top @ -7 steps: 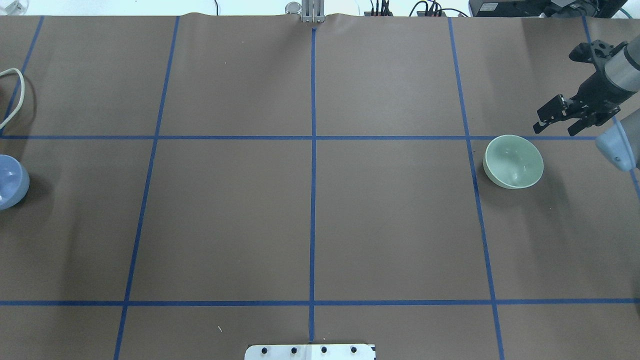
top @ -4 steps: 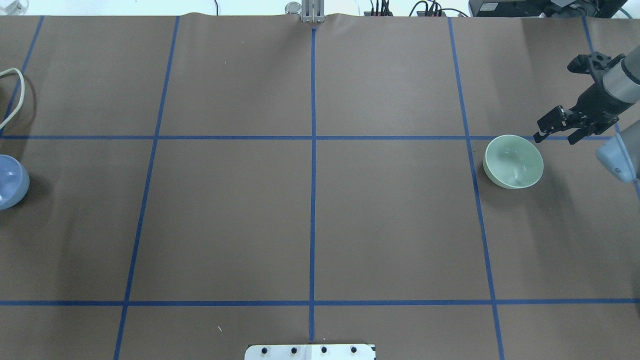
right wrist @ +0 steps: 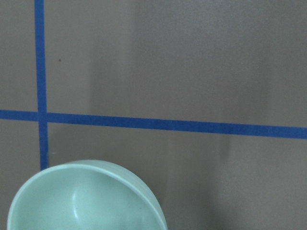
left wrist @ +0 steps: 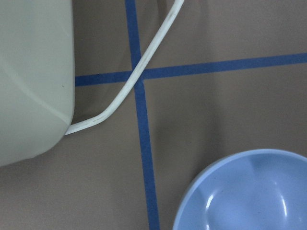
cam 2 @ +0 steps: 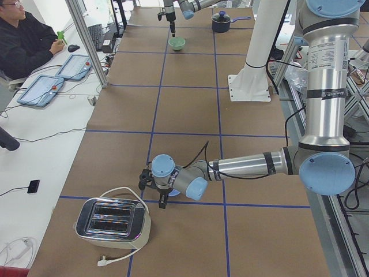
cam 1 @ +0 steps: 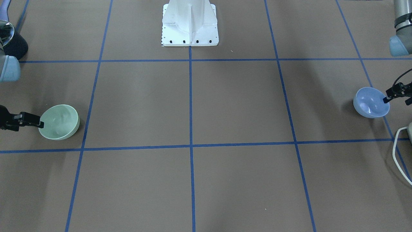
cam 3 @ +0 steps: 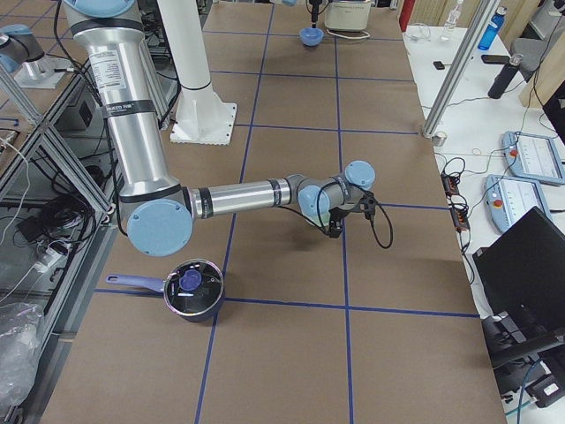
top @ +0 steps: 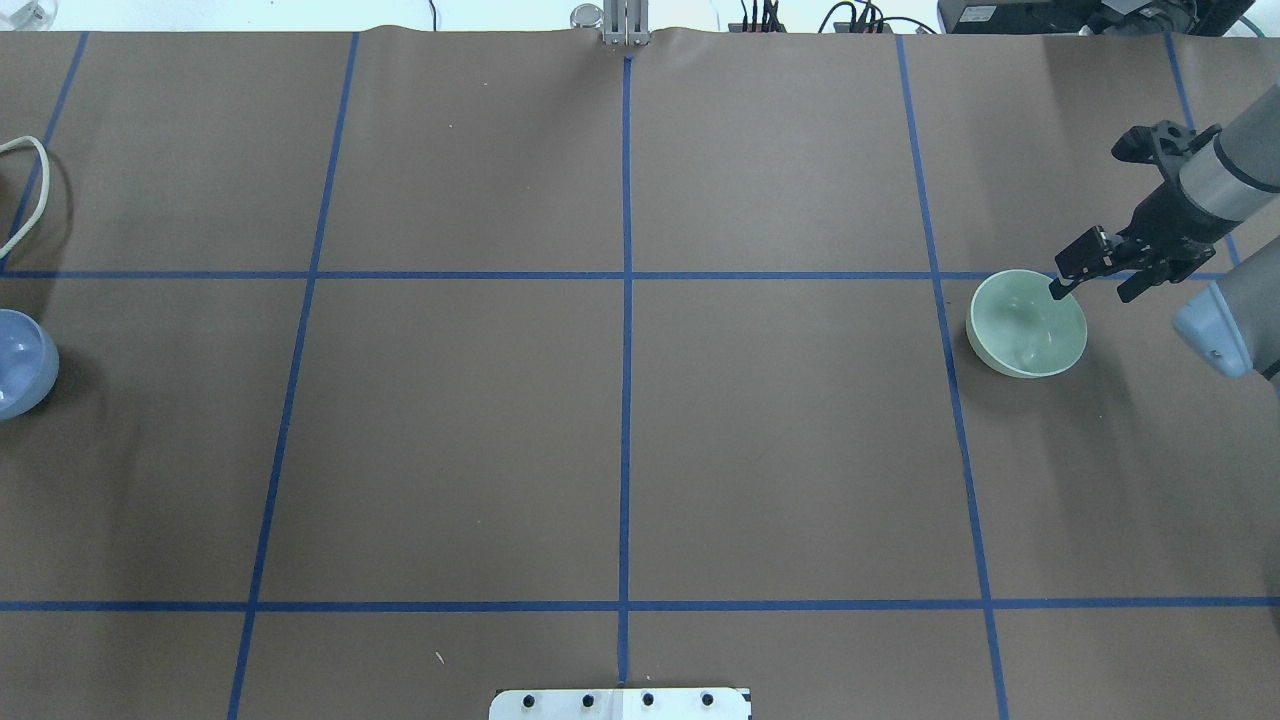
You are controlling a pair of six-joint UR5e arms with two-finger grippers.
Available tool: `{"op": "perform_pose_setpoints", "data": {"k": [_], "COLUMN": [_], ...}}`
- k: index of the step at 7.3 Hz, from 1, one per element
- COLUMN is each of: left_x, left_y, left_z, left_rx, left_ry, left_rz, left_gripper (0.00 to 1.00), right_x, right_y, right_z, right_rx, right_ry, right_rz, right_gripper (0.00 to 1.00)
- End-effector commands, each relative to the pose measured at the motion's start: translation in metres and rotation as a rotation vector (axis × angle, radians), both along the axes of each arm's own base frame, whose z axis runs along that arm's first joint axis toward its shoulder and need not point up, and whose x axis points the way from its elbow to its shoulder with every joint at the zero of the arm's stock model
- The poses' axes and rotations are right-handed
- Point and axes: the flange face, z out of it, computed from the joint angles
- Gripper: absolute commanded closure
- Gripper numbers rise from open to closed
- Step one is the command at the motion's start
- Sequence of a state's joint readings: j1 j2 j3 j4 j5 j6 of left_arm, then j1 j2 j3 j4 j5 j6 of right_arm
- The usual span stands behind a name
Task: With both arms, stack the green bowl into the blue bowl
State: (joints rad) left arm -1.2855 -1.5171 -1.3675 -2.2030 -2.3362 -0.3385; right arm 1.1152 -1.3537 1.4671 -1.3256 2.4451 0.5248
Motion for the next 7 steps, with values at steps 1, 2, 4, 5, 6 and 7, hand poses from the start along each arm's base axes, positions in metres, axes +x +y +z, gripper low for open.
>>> {"op": "perform_pose_setpoints", "data": {"k": [1,2,4,5,6,7], "left_x": [0.007,0.008,0.009,0.009,0.009,0.009], "left_y": [0.001,0.002,0.002,0.001,0.001,0.0], "left_z": [0.001,0.001,0.001,0.001,0.002,0.002], "left_rx": [0.001,0.001,-0.001,-0.001,-0.002,-0.001], "left_ry": [0.001,-0.001,0.0,-0.001,-0.001,-0.001], "left_rz": [0.014,0.015,0.017,0.017,0.017,0.017], "left_gripper": [0.04,0.09,0.16,0.19,0.25,0.32], "right_x": [-0.004,-0.005,-0.011,-0.013,-0.016,-0.018], "right_y": [-0.001,-0.001,0.001,0.001,0.002,0.003], "right_z": [0.001,0.001,0.001,0.0,0.001,0.002], "right_rx": [0.006,0.008,0.008,0.009,0.01,0.009], "right_ry": [0.017,0.018,0.019,0.019,0.02,0.02], "right_rz": [0.001,-0.001,-0.01,-0.013,-0.018,-0.024], "right_gripper": [0.01,0.02,0.12,0.21,0.29,0.44]}}
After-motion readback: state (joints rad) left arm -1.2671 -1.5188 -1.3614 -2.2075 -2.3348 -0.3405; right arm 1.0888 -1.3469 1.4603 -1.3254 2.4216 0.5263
